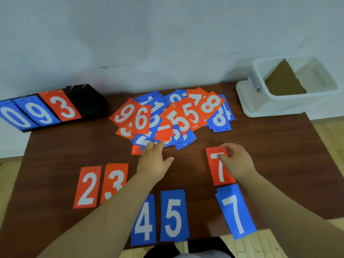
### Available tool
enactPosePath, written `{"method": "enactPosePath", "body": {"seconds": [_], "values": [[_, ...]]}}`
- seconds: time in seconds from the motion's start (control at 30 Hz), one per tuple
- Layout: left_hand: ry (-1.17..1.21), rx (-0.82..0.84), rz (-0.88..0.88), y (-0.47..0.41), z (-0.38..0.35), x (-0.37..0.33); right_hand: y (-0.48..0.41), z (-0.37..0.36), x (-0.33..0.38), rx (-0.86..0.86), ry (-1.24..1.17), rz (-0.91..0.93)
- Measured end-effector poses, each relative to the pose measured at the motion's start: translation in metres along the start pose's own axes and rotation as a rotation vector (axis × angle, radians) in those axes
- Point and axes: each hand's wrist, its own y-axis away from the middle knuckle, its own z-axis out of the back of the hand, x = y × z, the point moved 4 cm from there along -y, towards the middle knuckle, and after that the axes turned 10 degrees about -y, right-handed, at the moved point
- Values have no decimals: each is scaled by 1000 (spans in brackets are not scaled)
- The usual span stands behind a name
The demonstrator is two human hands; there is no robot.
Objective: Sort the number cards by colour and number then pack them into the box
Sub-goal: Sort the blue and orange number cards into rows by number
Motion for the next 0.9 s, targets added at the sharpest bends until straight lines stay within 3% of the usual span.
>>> {"method": "enactPosePath", "body": {"seconds": [0.13,0.27,0.37,0.47,0.57,0.67,0.9], "values": [[-24,-52,-33,-55,0,-53,-62,32,5,-81,-2,-14],[-110,-114,-87,-128,4,-94,-134,25,24,-96,-19,108],[-200,-109,-130,-182,12,-111,-192,8,48,-78,141,199],[-294,-41,-136,-216,8,-114,-228,-3,57,-25,298,163],[-316,15,-141,-228,-7,-112,-239,-8,48,-13,376,176],[-265,-48,-125,-228,-12,-110,-241,-4,44,-57,365,203],[-298,-173,-194,-220,-10,-123,-223,24,47,-182,154,276]]}}
